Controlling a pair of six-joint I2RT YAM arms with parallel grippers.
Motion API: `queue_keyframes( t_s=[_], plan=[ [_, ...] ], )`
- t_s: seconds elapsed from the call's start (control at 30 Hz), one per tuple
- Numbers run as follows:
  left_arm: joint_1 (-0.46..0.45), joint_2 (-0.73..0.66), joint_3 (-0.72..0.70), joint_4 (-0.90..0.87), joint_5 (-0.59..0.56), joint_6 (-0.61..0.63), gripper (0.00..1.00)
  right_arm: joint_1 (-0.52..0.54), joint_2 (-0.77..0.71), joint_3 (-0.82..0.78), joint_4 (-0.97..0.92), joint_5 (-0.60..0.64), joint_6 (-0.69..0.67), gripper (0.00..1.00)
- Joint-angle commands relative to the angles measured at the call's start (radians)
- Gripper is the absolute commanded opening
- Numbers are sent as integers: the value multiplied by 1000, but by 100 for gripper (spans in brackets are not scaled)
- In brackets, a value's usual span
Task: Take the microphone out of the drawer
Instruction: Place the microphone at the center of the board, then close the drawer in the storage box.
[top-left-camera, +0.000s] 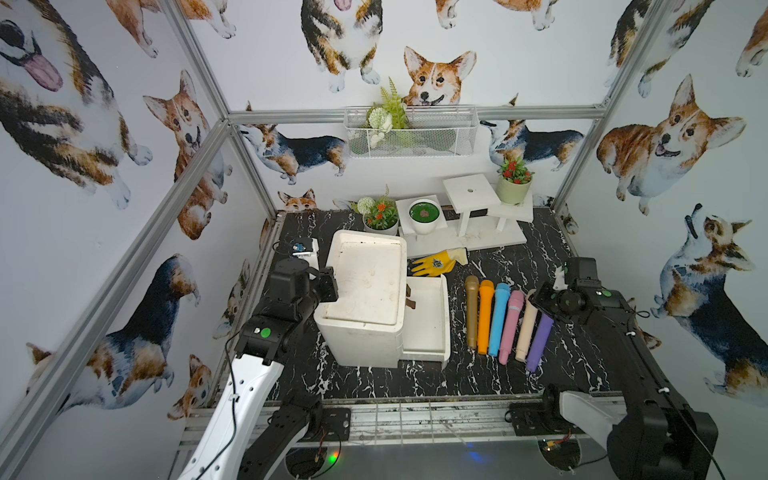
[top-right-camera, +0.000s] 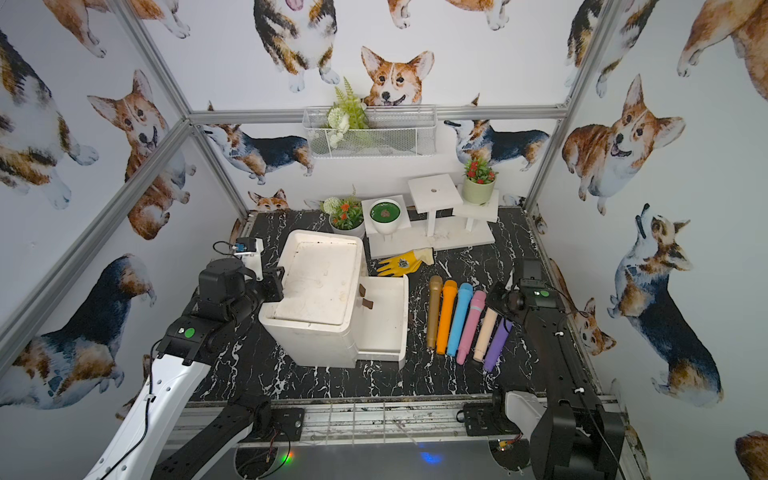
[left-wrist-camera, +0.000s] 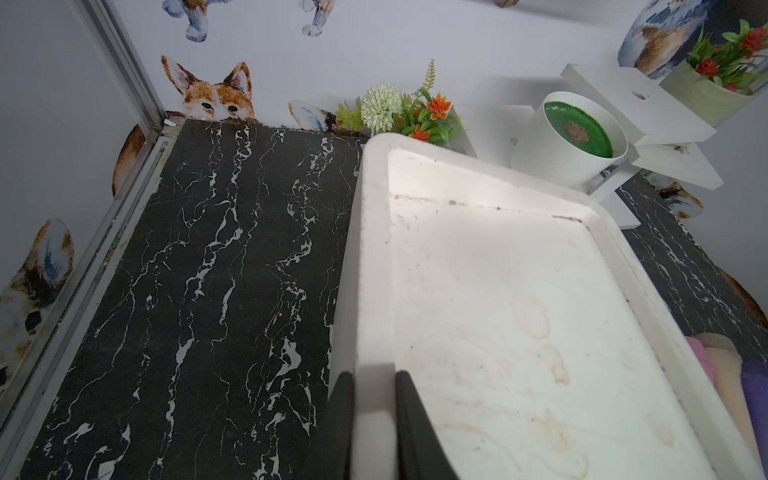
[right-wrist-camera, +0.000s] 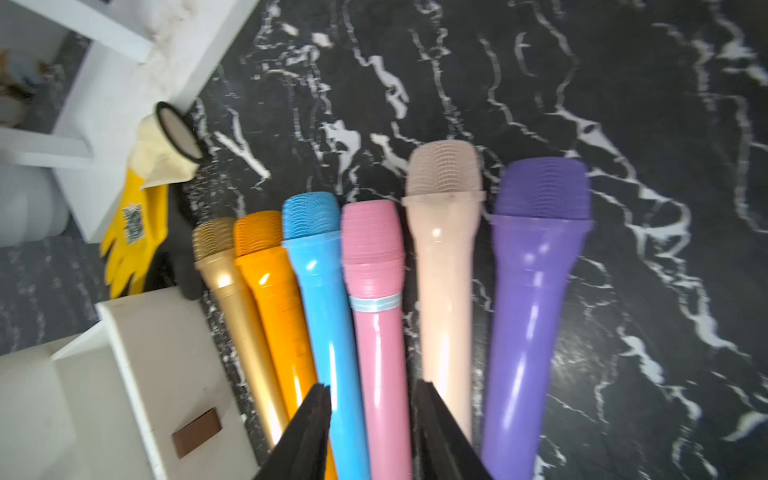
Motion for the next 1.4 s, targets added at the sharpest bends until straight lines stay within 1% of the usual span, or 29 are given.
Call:
queue_keyframes(
  t_s=[0.0, 0.07, 0.2, 0.3, 0.47, 0.53, 0.77, 1.37],
  plan=[
    [-1, 12, -12, -190, 38, -6, 0, 108, -16, -11, 118, -75, 98, 26],
    [-2, 10, -12, -192, 40, -6, 0, 173, -12, -24, 167, -75, 142, 17],
    [-1, 9, -12, -194, 42, -8, 0, 279, 1, -48, 235, -41, 203, 9],
    [-1, 9, -10, -197, 44, -10, 0, 354, 24, -62, 275, -13, 234, 0],
    [0, 11, -10, -200, 44, -3, 0, 455, 78, -78, 346, 9, 275, 0],
    [-1, 12, -10, -200, 44, -2, 0, 492, 124, -83, 376, 13, 288, 0],
    [-1, 18, -9, -198, 46, 0, 0, 601, 243, -56, 427, 6, 299, 0],
    [-1, 12, -24, -194, 46, -6, 0, 757, 428, 20, 551, -43, 348, 0]
  ],
)
